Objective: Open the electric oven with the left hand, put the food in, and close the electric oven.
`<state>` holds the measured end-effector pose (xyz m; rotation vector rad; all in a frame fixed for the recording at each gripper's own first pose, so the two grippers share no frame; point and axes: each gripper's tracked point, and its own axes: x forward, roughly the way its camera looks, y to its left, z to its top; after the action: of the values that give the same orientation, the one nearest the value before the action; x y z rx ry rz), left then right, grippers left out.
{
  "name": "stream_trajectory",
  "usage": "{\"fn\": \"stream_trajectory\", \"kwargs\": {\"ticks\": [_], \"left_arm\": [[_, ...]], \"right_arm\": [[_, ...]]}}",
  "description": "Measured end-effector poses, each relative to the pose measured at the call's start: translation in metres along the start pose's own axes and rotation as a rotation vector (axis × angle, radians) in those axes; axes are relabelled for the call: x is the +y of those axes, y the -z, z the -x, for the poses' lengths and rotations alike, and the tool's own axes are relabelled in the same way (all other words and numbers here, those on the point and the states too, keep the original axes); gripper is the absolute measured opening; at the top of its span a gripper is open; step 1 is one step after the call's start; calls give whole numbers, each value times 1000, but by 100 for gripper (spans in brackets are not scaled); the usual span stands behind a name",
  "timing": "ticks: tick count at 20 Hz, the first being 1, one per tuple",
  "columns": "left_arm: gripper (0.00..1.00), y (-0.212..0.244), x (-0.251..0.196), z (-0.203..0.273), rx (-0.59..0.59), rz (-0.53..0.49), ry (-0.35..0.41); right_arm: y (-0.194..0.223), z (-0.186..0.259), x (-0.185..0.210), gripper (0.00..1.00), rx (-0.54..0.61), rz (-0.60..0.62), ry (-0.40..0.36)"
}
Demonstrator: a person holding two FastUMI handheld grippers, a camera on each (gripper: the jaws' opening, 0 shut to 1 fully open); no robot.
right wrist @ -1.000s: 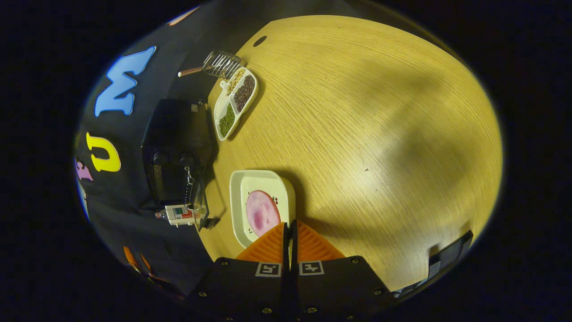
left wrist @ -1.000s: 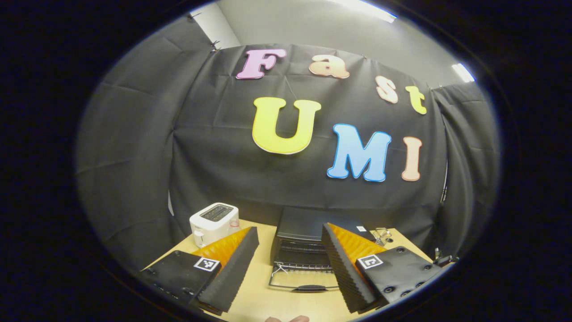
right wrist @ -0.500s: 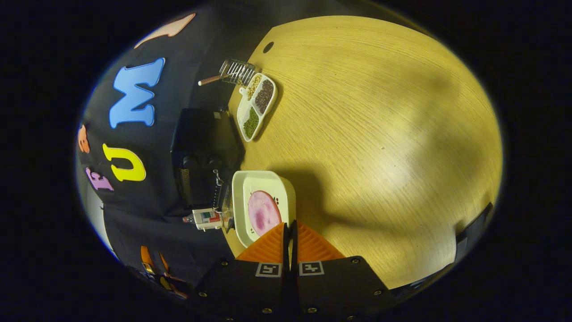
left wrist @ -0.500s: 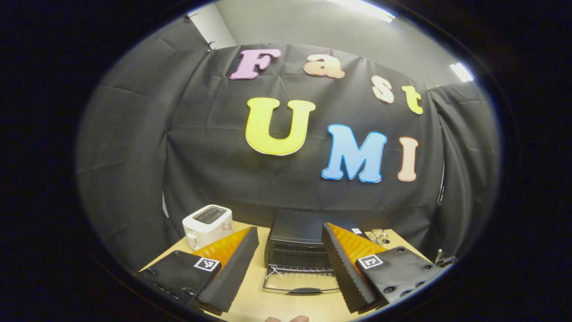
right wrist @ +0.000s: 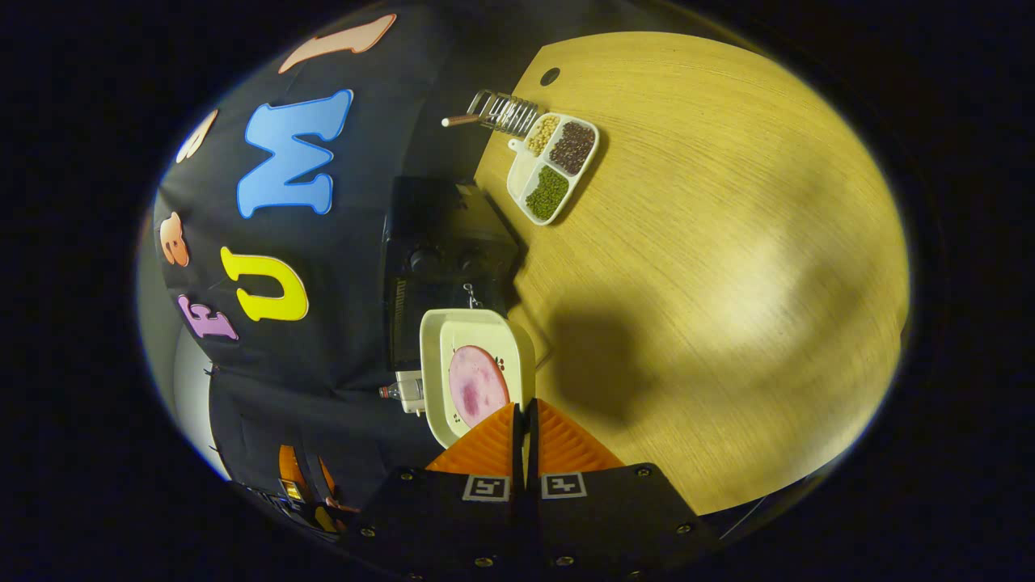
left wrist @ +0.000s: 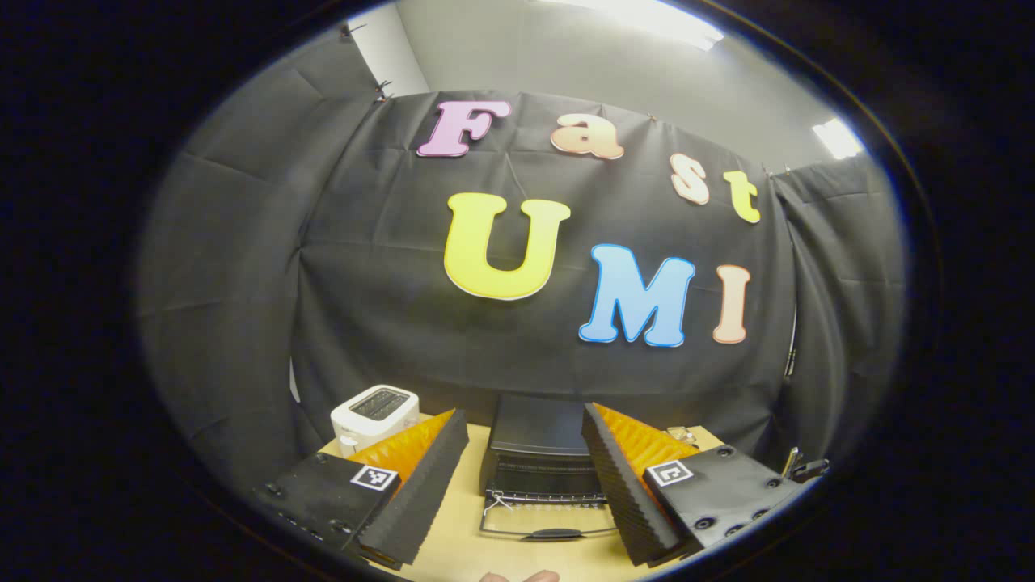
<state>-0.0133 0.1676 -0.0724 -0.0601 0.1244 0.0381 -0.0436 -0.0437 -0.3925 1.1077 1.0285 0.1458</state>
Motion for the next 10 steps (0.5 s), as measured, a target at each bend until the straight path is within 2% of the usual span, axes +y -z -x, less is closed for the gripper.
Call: {"fn": "stream_trajectory", "kwargs": {"ticks": [4, 10], "left_arm": [[100, -12, 17, 6, -14, 10, 13], [100, -30, 56, 26, -46, 12, -26]], "right_arm": [[10, -33, 25, 0, -26, 34, 7], [14, -86, 50, 0, -80, 10, 36]]}}
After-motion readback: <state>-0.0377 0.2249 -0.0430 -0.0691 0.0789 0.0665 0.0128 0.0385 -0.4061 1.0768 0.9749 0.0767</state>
